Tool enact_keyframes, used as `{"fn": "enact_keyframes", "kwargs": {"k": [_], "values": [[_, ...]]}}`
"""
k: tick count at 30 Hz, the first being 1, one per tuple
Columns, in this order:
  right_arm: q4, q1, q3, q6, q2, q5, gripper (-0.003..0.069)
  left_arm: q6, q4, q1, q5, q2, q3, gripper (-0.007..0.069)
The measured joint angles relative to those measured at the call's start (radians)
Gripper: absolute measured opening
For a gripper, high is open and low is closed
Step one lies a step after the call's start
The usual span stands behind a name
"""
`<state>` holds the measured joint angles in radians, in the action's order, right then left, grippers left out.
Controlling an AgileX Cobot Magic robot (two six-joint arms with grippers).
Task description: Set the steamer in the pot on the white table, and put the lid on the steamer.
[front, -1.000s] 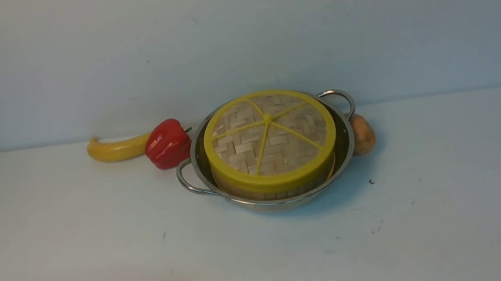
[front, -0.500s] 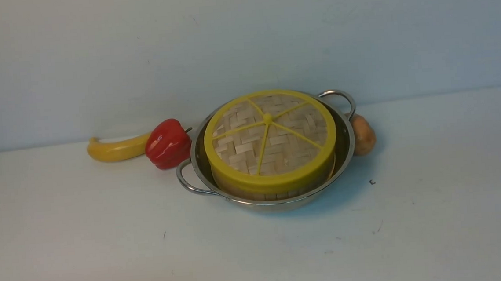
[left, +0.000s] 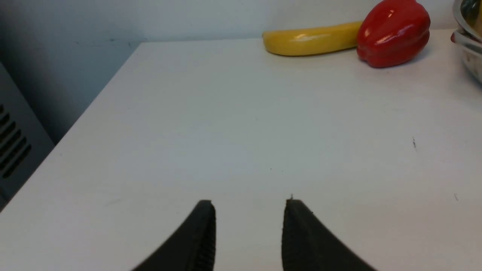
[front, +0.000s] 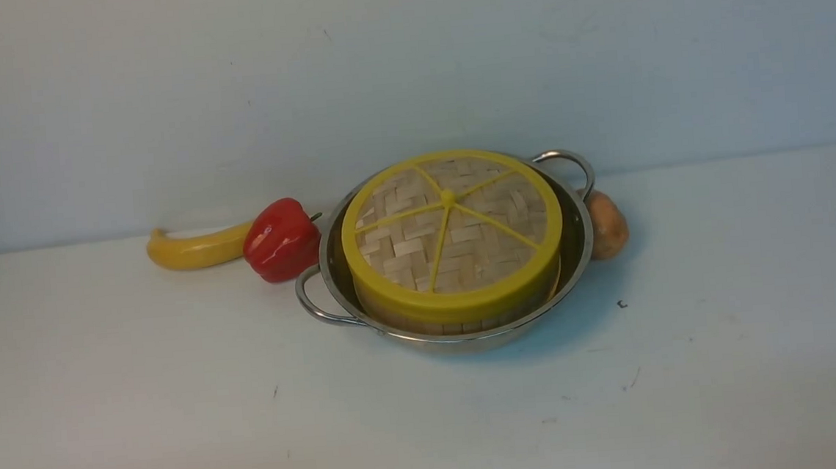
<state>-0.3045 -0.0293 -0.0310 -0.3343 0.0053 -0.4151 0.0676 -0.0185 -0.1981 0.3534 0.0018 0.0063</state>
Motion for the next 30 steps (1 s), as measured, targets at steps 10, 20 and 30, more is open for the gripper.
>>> {"fn": "enact_keyframes", "kwargs": {"k": [10, 20, 30], "values": [[-0.033, -0.013, 0.039, 0.105, -0.001, 0.023, 0.0183, 0.000, 0.000, 0.000, 0.000, 0.000, 0.000, 0.0241], [0.020, -0.013, 0.039, 0.130, 0.007, 0.069, 0.0204, 0.000, 0.000, 0.000, 0.000, 0.000, 0.000, 0.0241], [0.139, -0.013, 0.039, 0.134, 0.007, 0.083, 0.0225, 0.000, 0.000, 0.000, 0.000, 0.000, 0.000, 0.0241]]}}
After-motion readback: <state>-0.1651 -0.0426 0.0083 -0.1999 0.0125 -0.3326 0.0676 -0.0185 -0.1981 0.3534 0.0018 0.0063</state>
